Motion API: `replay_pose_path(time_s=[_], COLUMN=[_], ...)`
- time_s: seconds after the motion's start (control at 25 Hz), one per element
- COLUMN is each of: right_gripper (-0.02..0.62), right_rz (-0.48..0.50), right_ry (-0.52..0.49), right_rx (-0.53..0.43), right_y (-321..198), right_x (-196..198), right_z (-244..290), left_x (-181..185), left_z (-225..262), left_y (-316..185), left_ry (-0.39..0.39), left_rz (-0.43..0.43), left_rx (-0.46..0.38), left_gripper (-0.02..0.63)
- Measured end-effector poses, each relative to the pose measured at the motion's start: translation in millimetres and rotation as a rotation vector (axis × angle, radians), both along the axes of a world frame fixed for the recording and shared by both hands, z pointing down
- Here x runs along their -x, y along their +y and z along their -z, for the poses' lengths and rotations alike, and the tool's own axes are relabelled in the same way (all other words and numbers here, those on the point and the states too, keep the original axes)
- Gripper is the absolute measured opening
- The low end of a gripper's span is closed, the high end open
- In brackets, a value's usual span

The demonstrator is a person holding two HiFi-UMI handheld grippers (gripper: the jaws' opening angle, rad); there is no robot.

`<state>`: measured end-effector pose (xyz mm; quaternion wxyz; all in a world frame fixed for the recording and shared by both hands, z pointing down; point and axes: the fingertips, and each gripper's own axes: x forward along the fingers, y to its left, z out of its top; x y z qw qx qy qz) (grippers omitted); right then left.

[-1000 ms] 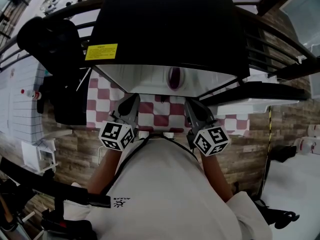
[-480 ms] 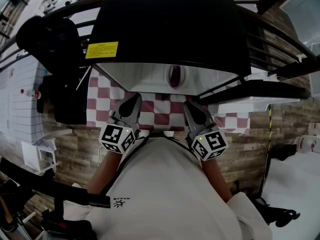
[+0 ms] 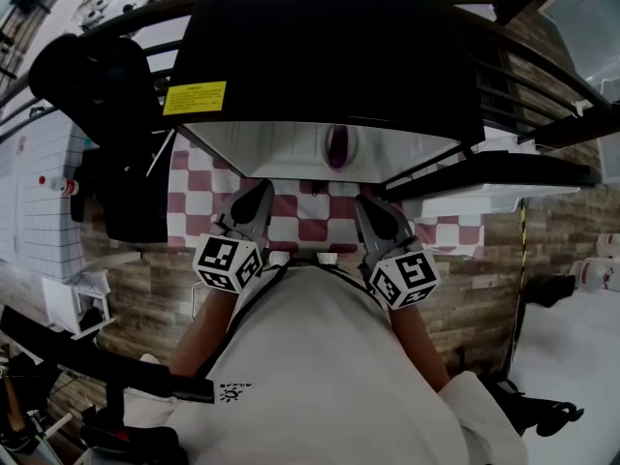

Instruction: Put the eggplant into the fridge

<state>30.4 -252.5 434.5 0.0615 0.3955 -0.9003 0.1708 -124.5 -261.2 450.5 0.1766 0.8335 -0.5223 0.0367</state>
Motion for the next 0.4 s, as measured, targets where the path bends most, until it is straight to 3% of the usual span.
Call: replay_pose_path(time_s=[0.4], right_gripper=[0.005], right_rz=[-0.015], right_ry=[0.017], right_rx=[0.005], right_y=[-1.1], right_x=[-4.0], right_z=[-5.0], left_x=[-8.9], left_z=[-7.8], left_y=[-7.3], left_ry=[-0.017], left_rz=[-0.025], left_rx=[0.020], left_gripper=[0.003])
